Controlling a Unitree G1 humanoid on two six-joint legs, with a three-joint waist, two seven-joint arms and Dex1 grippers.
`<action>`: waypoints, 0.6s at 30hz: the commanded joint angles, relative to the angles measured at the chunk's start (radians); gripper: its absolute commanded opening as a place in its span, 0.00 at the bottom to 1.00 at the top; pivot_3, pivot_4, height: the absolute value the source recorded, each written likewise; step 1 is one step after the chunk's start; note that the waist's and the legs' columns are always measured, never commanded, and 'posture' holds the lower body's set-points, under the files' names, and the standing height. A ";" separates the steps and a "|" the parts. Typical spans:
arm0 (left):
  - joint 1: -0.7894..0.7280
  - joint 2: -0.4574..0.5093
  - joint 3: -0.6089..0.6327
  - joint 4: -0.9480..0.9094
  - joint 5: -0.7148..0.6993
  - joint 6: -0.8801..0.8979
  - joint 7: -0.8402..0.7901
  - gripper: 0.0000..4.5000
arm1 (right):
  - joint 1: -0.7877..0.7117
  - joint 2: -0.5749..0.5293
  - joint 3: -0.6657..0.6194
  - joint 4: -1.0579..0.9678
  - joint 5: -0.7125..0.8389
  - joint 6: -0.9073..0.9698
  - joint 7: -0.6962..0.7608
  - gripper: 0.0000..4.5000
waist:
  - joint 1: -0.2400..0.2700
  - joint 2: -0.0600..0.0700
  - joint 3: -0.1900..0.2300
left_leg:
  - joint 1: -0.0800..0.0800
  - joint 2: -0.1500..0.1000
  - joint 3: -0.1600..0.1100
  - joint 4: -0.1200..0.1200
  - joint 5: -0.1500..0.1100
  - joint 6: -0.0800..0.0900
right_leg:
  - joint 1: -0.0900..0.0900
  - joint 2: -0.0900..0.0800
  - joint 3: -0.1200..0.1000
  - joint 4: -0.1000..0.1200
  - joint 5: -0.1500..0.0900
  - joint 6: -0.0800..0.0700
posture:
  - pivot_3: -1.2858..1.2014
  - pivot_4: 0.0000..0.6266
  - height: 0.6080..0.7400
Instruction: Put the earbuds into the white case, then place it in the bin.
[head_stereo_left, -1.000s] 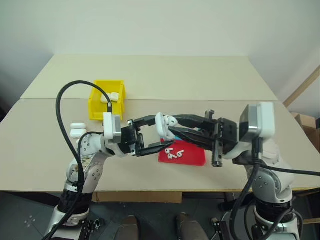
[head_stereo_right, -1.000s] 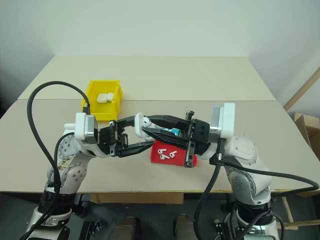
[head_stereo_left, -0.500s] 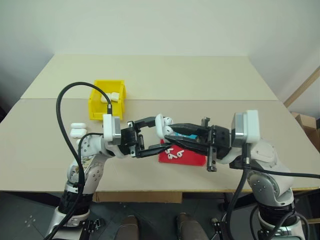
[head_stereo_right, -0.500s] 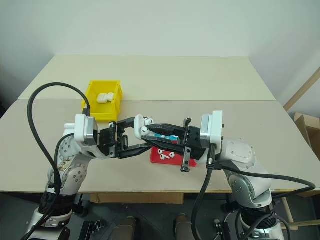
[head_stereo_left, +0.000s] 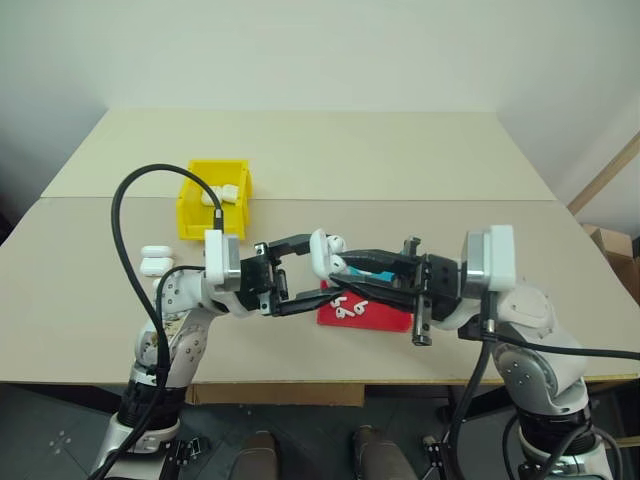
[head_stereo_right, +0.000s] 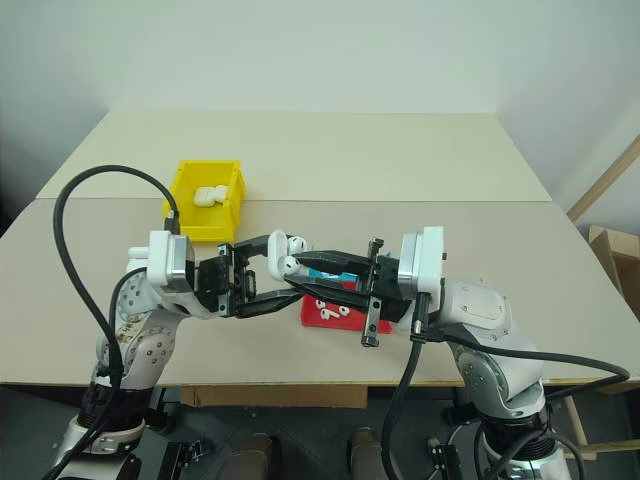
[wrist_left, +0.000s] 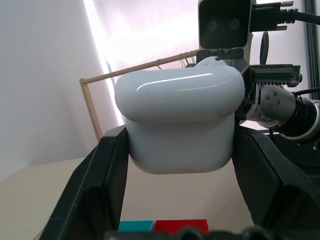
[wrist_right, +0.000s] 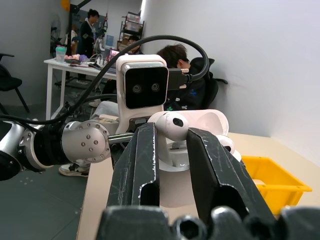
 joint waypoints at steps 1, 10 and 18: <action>-0.013 -0.007 0.011 -0.017 -0.007 -0.023 0.003 0.62 | 0.004 -0.004 0.000 -0.016 0.002 -0.030 0.007 0.36 | 0.000 0.000 0.000 | 0.000 0.000 0.000 0.000 0.000 0.000 | 0.000 0.000 0.000 0.000 0.000 0.000 | 0.52 0.24 1.00; -0.018 -0.010 0.011 -0.001 -0.006 -0.032 -0.003 0.62 | 0.007 -0.006 0.000 -0.013 -0.019 -0.051 0.003 0.58 | 0.000 0.000 0.000 | 0.000 0.000 0.000 0.000 0.000 0.000 | 0.000 0.000 0.000 0.000 0.000 0.000 | 0.52 0.24 1.00; -0.017 -0.005 0.008 0.029 0.021 -0.043 0.000 0.62 | -0.035 -0.065 -0.093 0.023 0.048 -0.031 0.027 0.58 | 0.001 0.000 0.000 | 0.000 0.000 0.000 0.000 0.000 0.000 | 0.000 0.000 0.000 0.000 0.000 0.000 | 0.52 0.24 1.00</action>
